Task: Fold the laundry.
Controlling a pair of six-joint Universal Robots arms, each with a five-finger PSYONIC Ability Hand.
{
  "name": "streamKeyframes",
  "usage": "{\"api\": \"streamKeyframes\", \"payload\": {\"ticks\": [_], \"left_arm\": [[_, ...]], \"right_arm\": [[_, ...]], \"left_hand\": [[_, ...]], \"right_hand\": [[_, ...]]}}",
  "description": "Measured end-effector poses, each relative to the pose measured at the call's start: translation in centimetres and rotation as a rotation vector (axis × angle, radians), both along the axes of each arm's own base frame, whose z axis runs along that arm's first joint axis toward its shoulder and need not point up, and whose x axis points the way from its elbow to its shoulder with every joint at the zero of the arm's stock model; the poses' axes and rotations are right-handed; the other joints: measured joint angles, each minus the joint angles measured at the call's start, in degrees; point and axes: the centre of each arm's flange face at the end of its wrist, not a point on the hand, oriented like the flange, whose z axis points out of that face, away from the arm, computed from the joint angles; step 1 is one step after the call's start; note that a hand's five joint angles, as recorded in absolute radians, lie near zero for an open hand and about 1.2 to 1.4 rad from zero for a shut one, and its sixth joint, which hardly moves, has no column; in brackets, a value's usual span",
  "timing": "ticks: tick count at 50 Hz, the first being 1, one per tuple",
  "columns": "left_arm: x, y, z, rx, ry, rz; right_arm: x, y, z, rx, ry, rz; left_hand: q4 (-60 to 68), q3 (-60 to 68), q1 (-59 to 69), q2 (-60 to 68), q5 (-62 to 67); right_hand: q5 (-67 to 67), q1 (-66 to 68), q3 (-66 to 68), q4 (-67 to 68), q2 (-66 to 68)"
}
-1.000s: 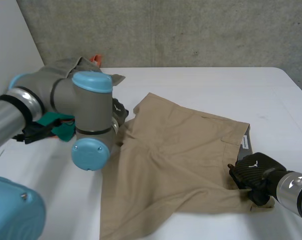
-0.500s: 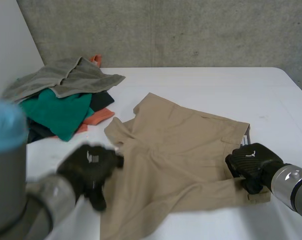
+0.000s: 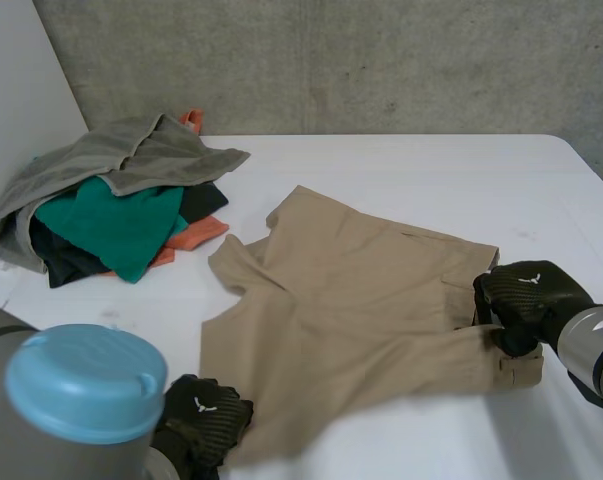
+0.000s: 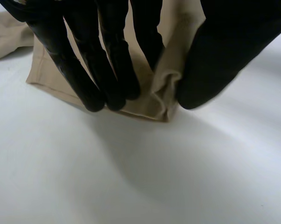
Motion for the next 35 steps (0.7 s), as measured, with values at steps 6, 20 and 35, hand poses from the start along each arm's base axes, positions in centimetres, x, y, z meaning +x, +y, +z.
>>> {"api": "streamKeyframes", "payload": {"ticks": [6,20,35], "left_arm": [[-0.6,-0.4,-0.9,0.001,-0.027,-0.002],[1.4,1.5,0.6,0.092,-0.243,-0.201],[-5.7,-12.5,4.2,-0.375,0.039,-0.011]], "right_arm": [[-0.4,1.0,0.2,0.062,0.056,0.063],[-3.2,3.9,0.0,0.312,0.37,0.459],[-0.6,-2.8,0.2,-0.014,0.185,0.243]], "left_hand": [[4.0,3.9,1.2,4.1,3.1],[4.0,3.9,1.2,4.1,3.1],[4.1,4.1,1.2,4.2,3.1]], "right_hand": [[0.0,0.0,0.0,0.0,0.0],[0.0,0.0,0.0,0.0,0.0],[0.0,0.0,0.0,0.0,0.0]]}}
